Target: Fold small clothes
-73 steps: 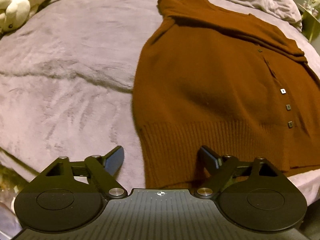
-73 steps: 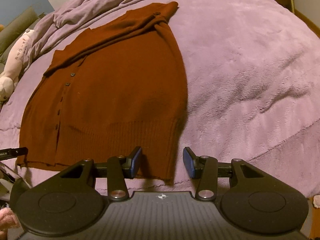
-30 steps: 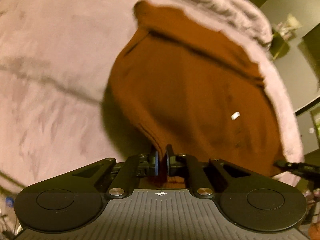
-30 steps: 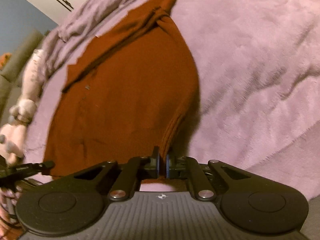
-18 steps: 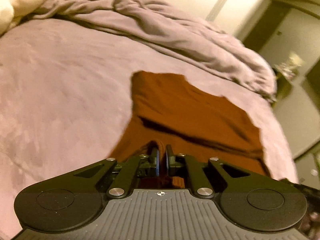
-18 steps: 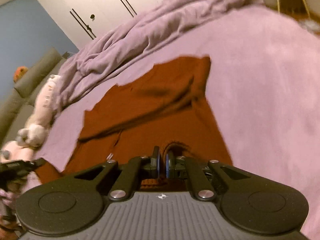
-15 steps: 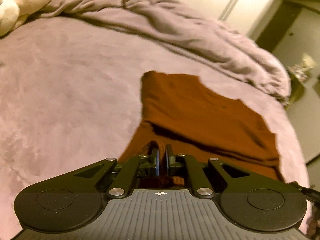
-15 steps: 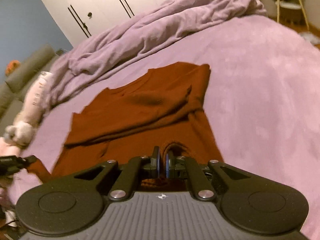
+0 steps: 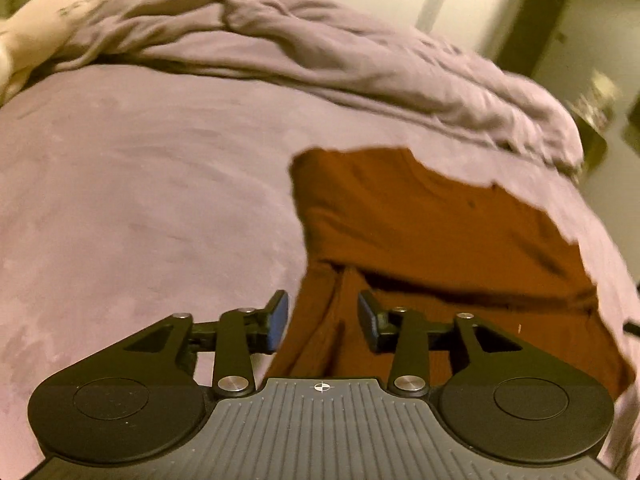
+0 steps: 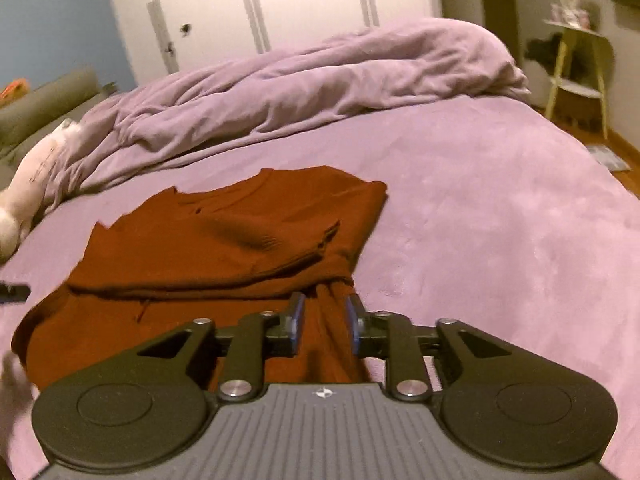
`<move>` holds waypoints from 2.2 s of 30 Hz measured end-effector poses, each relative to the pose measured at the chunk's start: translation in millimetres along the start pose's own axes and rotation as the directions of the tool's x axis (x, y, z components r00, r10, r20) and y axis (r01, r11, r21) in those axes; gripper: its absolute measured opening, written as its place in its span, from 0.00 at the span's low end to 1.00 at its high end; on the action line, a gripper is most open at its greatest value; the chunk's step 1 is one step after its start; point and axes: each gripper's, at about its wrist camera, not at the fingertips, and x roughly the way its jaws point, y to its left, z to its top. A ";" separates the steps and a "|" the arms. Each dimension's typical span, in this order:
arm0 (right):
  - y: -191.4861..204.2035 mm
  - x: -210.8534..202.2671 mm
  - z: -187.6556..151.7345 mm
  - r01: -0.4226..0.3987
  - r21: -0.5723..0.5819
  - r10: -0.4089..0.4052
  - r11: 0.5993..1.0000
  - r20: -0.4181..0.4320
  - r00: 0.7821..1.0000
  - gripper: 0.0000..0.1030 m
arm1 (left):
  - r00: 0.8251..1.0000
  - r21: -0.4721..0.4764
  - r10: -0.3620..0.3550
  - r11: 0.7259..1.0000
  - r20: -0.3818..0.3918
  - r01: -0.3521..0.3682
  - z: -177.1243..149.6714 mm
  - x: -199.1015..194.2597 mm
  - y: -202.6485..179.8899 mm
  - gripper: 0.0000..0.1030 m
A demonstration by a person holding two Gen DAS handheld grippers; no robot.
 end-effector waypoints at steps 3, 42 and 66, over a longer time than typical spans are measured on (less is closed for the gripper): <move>-3.0 10.7 -6.0 -0.013 -0.004 0.013 1.000 -0.032 0.999 0.37 | 0.998 0.037 -0.030 0.999 -0.058 0.032 -3.2 18.4 -8.2 0.50; 5.3 25.9 -15.2 -0.065 -0.092 0.054 0.994 -0.122 0.991 0.27 | 0.987 0.122 -0.073 0.988 -0.145 0.091 -6.4 51.1 -31.6 0.24; 26.2 8.2 29.6 -0.220 -0.095 0.220 0.971 -0.018 0.975 0.07 | 0.997 0.133 -0.083 0.988 0.009 0.081 32.9 0.6 -38.9 0.07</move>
